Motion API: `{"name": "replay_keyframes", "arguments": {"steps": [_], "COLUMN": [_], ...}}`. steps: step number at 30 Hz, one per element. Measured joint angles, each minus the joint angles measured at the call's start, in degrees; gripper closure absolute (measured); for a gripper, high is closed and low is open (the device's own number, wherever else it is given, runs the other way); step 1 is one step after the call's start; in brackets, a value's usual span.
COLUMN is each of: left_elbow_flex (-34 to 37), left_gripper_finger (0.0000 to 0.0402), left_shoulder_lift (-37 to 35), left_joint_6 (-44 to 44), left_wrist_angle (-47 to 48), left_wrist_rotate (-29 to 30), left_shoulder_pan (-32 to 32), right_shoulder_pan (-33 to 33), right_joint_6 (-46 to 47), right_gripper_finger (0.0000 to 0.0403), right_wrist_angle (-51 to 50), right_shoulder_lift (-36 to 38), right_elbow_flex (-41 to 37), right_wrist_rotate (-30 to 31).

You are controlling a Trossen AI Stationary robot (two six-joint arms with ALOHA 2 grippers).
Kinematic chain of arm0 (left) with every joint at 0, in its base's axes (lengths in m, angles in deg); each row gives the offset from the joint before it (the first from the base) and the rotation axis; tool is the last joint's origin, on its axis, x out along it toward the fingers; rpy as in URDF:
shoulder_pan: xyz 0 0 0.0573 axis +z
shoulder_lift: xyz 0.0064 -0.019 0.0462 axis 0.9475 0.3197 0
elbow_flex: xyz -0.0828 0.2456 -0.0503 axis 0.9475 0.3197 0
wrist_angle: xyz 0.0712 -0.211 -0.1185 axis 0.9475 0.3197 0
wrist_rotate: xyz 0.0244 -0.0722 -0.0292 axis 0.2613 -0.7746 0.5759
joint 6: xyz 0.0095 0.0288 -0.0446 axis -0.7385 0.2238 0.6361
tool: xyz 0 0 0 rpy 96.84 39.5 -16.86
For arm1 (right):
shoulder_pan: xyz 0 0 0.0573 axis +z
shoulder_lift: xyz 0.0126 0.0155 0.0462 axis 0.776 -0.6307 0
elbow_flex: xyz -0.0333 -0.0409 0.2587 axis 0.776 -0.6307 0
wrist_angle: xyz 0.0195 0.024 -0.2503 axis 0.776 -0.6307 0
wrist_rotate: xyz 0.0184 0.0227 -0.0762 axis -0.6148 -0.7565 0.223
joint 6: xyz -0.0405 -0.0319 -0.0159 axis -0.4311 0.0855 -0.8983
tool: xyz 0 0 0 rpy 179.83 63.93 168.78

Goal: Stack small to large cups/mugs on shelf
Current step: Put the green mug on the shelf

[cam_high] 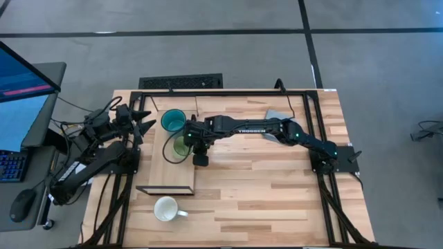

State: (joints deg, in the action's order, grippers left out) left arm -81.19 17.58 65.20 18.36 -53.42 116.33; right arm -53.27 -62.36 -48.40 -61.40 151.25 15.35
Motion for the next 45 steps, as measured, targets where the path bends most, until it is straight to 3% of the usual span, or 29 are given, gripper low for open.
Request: {"name": "replay_keyframes", "arguments": {"steps": [45], "left_elbow_flex": [0.0], "left_gripper_finger": [0.0154], "left_shoulder_lift": [0.0], "left_joint_6": [0.0], "left_wrist_angle": [0.0], "left_wrist_rotate": [0.0], "left_shoulder_pan": [0.0], "right_shoulder_pan": [-0.3], "right_joint_6": [-0.5], "right_gripper_finger": [0.0309], "right_wrist_angle": [-0.2], "right_shoulder_lift": [-0.2], "right_elbow_flex": [1.9], "right_wrist_rotate": [0.7]}}
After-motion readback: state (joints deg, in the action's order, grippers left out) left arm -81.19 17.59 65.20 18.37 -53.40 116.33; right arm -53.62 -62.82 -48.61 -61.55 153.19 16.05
